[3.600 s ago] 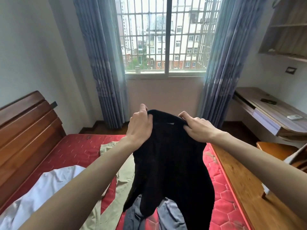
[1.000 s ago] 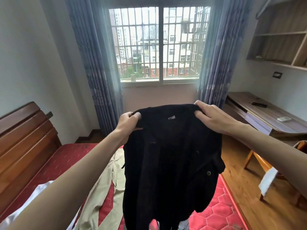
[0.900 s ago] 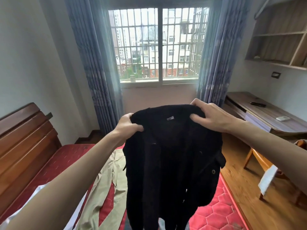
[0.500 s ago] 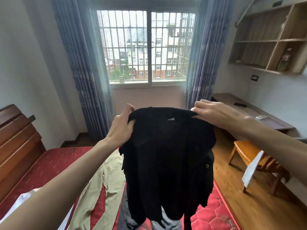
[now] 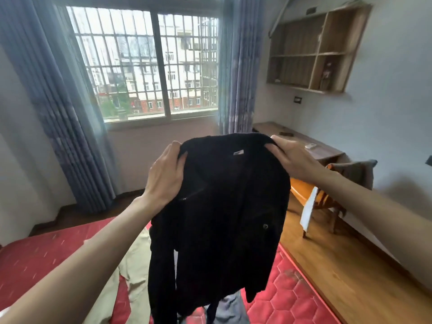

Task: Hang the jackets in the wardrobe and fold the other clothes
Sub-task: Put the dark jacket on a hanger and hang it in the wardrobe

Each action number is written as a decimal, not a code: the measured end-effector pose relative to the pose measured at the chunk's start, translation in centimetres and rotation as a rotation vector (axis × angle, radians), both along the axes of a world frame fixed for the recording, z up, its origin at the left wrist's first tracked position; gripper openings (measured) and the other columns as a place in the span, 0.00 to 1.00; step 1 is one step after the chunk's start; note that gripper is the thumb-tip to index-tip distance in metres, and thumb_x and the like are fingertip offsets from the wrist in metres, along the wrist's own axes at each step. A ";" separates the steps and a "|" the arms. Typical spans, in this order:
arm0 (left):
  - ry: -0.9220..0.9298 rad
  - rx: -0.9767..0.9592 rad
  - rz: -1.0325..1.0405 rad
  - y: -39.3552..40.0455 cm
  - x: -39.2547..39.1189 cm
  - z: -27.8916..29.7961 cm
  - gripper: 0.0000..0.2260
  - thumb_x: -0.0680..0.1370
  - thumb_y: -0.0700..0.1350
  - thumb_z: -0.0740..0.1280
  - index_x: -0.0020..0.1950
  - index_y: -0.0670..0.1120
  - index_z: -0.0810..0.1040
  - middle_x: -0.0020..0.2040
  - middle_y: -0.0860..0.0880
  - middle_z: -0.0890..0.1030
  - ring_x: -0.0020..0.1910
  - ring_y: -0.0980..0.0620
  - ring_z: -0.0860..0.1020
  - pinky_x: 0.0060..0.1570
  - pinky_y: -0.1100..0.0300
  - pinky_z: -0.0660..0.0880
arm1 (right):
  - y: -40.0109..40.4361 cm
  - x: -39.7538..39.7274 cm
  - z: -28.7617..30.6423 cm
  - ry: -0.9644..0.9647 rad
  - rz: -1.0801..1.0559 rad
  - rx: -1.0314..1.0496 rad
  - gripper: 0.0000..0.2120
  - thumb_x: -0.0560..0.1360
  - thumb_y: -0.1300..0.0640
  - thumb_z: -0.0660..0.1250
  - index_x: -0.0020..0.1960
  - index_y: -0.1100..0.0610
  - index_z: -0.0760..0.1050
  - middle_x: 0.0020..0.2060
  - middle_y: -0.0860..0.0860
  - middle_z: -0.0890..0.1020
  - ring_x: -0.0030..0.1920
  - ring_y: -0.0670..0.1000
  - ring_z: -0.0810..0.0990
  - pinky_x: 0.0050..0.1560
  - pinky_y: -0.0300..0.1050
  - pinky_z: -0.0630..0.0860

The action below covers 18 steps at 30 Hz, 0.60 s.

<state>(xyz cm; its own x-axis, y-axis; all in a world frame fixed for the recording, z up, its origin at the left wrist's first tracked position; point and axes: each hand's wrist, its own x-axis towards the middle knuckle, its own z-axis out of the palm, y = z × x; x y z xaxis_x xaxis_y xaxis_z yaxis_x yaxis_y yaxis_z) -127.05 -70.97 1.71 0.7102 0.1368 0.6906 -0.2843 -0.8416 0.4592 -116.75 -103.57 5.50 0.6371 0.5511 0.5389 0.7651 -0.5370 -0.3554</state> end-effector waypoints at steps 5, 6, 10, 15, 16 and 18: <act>-0.013 -0.069 -0.100 -1.8 0.1 -0.4 0.09 0.87 0.47 0.58 0.50 0.45 0.67 0.44 0.48 0.75 0.39 0.46 0.73 0.41 0.51 0.68 | -1.0 -2.9 -1.3 -0.028 -0.179 0.091 0.13 0.87 0.49 0.56 0.56 0.56 0.76 0.45 0.49 0.80 0.45 0.45 0.79 0.47 0.44 0.77; -0.016 -0.071 -0.106 -2.4 0.1 -0.4 0.09 0.87 0.47 0.58 0.50 0.45 0.66 0.44 0.48 0.75 0.39 0.46 0.73 0.40 0.49 0.69 | -1.4 -3.6 -1.3 -0.065 -0.208 0.085 0.12 0.87 0.50 0.56 0.55 0.55 0.75 0.44 0.49 0.80 0.44 0.43 0.79 0.46 0.42 0.76; -0.049 0.001 -0.067 -4.8 0.2 0.3 0.10 0.87 0.49 0.57 0.48 0.47 0.63 0.39 0.51 0.74 0.33 0.49 0.69 0.37 0.51 0.65 | -4.1 -6.9 -0.9 -0.290 -0.356 -0.031 0.11 0.85 0.51 0.61 0.48 0.56 0.72 0.35 0.48 0.76 0.32 0.48 0.77 0.32 0.44 0.73; -0.080 0.183 -0.203 -8.2 0.7 1.4 0.09 0.85 0.47 0.60 0.48 0.45 0.66 0.36 0.52 0.74 0.32 0.41 0.73 0.35 0.50 0.67 | -10.8 -10.5 -0.4 -0.462 -0.507 -0.299 0.17 0.85 0.41 0.56 0.53 0.56 0.69 0.28 0.49 0.71 0.25 0.59 0.77 0.29 0.45 0.71; -0.089 0.212 -0.242 -9.2 0.7 1.6 0.08 0.85 0.46 0.61 0.48 0.45 0.66 0.35 0.52 0.74 0.32 0.38 0.74 0.35 0.50 0.67 | -12.3 -11.3 -0.2 -0.477 -0.509 -0.332 0.17 0.85 0.40 0.54 0.53 0.54 0.66 0.28 0.48 0.70 0.24 0.59 0.75 0.30 0.48 0.72; -0.111 0.244 -0.311 -11.7 0.8 1.9 0.09 0.84 0.46 0.62 0.48 0.45 0.66 0.33 0.52 0.73 0.32 0.36 0.75 0.33 0.51 0.67 | -15.2 -13.3 0.4 -0.544 -0.493 -0.372 0.14 0.84 0.43 0.56 0.51 0.54 0.64 0.27 0.47 0.68 0.21 0.54 0.66 0.29 0.44 0.66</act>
